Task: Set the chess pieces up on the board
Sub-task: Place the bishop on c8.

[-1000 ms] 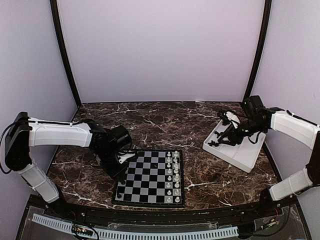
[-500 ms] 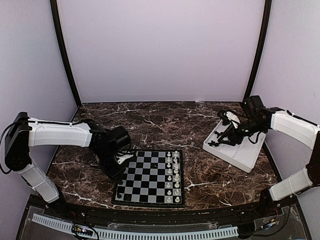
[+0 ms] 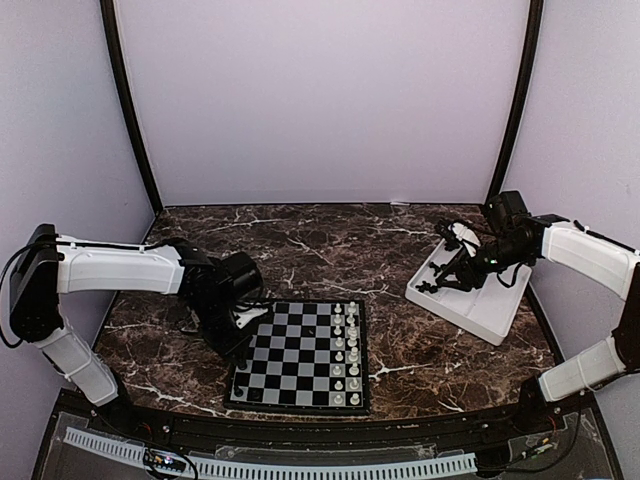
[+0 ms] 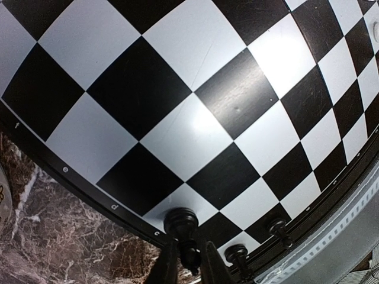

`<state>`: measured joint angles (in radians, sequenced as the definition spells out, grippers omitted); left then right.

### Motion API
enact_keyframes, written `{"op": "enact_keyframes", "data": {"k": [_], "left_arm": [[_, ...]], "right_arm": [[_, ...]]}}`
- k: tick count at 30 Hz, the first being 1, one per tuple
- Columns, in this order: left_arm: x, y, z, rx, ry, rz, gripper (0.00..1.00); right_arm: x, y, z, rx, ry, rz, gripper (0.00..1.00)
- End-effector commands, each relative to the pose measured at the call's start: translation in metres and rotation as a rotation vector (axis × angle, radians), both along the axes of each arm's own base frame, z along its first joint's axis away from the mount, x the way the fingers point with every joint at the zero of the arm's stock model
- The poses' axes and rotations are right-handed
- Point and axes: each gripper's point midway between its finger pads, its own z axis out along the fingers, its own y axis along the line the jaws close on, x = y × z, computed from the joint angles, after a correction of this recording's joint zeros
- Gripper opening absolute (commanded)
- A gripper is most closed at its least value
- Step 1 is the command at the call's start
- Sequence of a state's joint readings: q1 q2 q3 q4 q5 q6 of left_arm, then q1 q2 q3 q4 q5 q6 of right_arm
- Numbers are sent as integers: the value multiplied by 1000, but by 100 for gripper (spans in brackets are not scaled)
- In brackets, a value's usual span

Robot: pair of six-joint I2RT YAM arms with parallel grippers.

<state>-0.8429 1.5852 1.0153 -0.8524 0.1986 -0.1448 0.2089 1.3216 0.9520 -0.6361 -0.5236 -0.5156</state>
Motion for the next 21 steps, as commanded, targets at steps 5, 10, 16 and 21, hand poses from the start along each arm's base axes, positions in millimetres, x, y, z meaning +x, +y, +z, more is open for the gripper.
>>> {"op": "enact_keyframes", "data": {"k": [5,10,16,21], "left_arm": [[3,-11,7,-35,-11,-15,17],[4,-8,10,-26,-23,-15,23],[12,-14,34,-68,-77,-14,39],[34,-27,93,-164,-234,-22,52]], "right_arm": [[3,2,10,17,-28,9,49],[2,2,11,17,-31,9,49],[5,3,15,20,-25,11,49],[29,-7,21,-31,-65,-60,49]]}}
